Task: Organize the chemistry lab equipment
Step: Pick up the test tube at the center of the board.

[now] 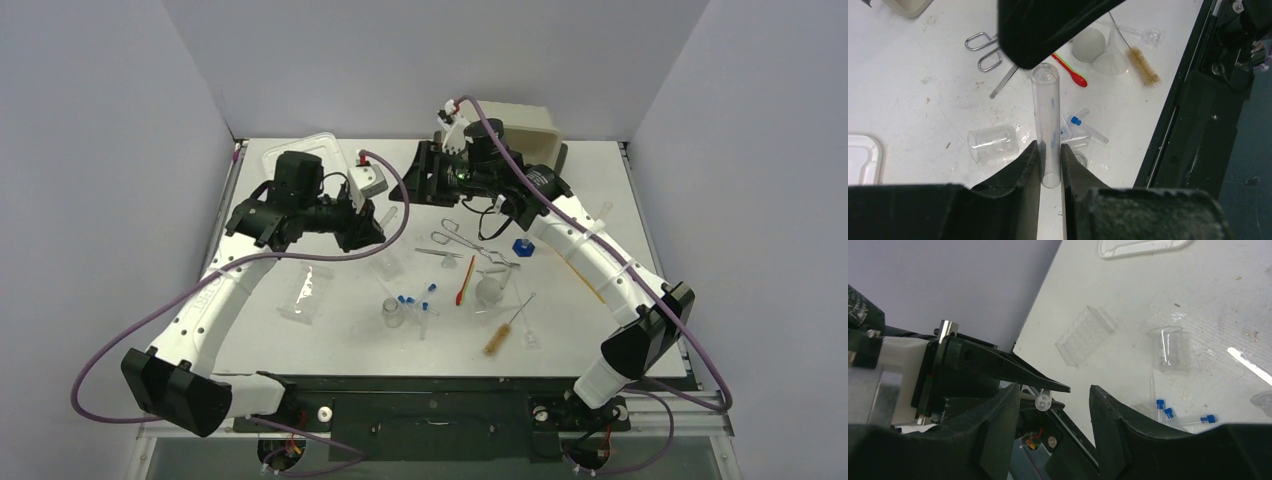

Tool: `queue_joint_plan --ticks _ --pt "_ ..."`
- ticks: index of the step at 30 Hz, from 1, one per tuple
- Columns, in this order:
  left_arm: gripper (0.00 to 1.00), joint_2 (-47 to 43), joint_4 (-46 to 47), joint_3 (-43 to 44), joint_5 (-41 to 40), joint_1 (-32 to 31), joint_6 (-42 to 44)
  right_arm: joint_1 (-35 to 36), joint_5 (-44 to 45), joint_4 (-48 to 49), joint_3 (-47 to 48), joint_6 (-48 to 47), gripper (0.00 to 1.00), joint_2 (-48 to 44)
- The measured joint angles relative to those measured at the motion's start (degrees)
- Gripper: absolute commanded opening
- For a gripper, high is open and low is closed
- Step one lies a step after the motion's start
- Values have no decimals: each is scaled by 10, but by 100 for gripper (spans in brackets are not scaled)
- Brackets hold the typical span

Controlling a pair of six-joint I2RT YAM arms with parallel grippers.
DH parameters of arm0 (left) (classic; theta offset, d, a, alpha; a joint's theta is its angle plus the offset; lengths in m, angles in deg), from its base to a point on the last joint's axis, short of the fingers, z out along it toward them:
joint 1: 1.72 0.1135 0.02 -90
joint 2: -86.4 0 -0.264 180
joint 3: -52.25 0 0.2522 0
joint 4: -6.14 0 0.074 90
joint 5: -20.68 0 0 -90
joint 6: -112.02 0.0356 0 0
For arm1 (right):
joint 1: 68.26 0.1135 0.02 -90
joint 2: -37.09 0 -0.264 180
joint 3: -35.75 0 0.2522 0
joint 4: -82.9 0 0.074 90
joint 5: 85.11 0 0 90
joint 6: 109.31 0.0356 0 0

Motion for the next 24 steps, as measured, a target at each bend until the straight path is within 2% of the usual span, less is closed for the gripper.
queue_joint_plan --ticks 8,18,24 --pt "7 -3 -32 9 -41 -35 48 5 -33 -21 -1 -5 39 18" --pt "7 -3 -47 9 -70 -47 76 16 -50 -25 -6 -14 39 18" --pt "8 -3 -51 9 -74 -51 83 22 -51 -29 -11 -15 27 23"
